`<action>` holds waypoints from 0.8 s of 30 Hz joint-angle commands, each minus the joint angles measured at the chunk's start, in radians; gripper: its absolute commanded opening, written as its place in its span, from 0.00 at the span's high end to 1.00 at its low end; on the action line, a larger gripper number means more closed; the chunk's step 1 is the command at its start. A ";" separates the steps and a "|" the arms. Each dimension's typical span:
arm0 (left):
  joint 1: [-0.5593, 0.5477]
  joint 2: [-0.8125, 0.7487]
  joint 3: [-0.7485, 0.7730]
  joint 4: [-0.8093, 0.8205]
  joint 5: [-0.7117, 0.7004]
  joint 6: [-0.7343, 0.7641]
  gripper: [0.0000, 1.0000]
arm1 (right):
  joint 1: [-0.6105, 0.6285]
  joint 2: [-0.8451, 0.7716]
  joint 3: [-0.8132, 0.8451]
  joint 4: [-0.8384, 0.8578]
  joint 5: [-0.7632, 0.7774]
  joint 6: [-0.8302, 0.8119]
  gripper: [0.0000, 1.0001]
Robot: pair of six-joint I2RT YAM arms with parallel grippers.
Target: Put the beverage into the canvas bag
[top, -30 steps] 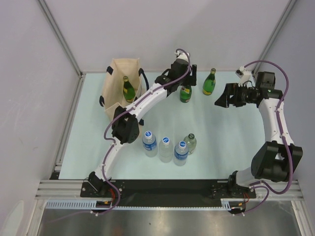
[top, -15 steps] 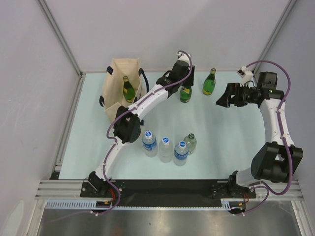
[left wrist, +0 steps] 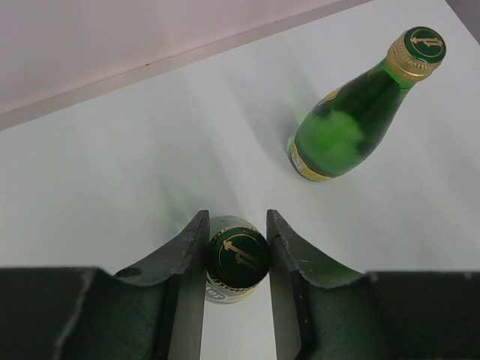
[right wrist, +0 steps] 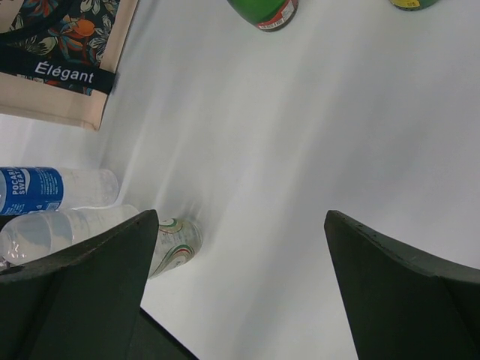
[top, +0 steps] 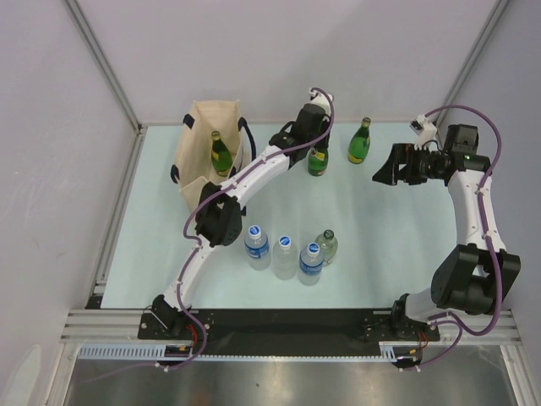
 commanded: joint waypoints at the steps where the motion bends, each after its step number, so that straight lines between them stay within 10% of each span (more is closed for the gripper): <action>1: 0.003 -0.162 0.044 0.069 -0.005 0.155 1.00 | -0.004 -0.021 0.034 -0.013 -0.028 0.002 0.00; 24: 0.114 -0.567 -0.028 -0.031 0.080 0.095 1.00 | 0.053 -0.002 0.056 -0.007 -0.022 0.047 0.00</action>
